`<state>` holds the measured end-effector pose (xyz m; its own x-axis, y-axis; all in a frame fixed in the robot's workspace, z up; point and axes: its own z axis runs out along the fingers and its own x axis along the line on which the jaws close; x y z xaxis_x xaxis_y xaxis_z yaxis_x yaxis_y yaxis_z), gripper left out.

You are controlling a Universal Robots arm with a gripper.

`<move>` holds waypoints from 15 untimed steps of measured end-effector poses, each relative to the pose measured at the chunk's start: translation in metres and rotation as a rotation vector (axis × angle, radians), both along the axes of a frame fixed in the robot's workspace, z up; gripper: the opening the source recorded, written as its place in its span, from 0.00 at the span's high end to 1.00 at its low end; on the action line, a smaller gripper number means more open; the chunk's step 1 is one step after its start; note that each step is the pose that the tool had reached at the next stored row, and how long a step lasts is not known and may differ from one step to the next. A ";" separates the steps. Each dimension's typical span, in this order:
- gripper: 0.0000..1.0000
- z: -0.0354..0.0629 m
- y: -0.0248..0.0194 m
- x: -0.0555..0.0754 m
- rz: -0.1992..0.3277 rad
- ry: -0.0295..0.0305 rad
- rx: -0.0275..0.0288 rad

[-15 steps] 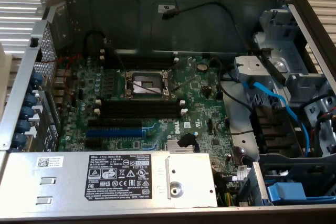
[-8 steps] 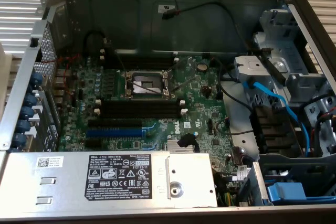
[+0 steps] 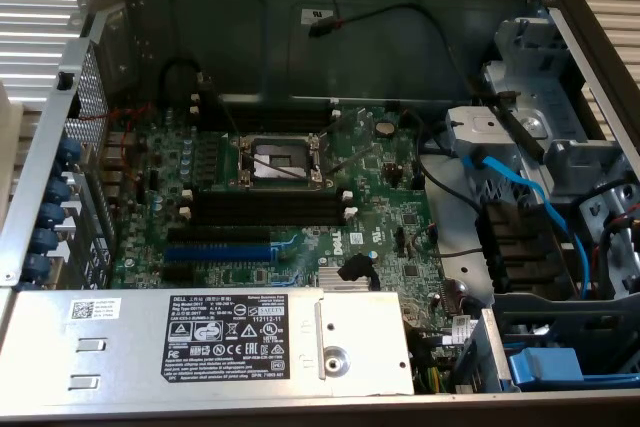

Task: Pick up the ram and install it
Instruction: 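Pick up the ram and move it above insertion slot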

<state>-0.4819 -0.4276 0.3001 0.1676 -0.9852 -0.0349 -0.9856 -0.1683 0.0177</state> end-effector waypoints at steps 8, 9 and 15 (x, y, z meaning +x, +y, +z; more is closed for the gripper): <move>0.75 -0.0027 0.0000 -0.001 0.000 0.0067 0.0013; 0.75 -0.0032 0.0001 -0.001 0.000 0.0100 0.0012; 0.75 -0.0088 -0.0008 -0.001 0.000 0.0413 0.0013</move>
